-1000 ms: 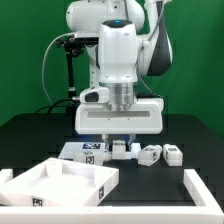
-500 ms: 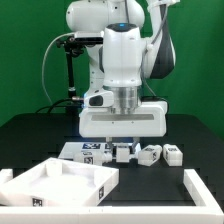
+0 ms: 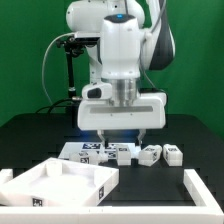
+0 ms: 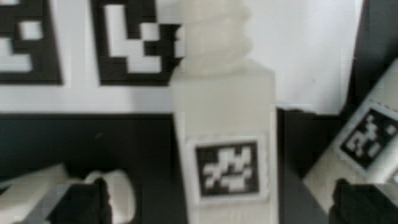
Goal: Assemble one leg
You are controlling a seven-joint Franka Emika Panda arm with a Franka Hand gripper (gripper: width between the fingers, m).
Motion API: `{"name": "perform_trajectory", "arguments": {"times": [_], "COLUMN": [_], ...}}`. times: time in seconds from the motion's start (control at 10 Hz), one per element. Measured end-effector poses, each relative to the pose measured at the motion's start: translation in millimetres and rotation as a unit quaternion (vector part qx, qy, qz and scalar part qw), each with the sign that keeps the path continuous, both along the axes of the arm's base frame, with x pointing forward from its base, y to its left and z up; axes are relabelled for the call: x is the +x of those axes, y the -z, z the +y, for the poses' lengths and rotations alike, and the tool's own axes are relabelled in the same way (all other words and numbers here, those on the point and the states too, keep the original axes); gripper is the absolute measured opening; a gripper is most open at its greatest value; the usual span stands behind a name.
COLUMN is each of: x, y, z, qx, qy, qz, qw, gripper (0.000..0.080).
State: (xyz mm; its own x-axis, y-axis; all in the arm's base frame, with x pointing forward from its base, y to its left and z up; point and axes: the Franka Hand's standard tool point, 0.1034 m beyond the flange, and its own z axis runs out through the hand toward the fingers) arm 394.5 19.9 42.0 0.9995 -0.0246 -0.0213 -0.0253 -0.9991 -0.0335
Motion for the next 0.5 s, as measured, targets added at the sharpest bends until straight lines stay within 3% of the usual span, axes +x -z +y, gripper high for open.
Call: {"name": "perform_trajectory", "arguments": {"times": [0.1, 0.2, 0.3, 0.5], "x": [0.6, 10.5, 26.9, 18.8], "y": [-13.8, -31.7, -40.3, -25.2], "z": [-3.5, -7.8, -13.7, -1.5], "qx": [0.007, 0.014, 0.014, 0.01], "qy": [0.003, -0.002, -0.027, -0.044], "qz": [0.016, 0.02, 0.001, 0.001], "qw": [1.0, 1.0, 1.0, 0.999], "gripper": [0.0629, 0.0646, 0.0646, 0.0649]}}
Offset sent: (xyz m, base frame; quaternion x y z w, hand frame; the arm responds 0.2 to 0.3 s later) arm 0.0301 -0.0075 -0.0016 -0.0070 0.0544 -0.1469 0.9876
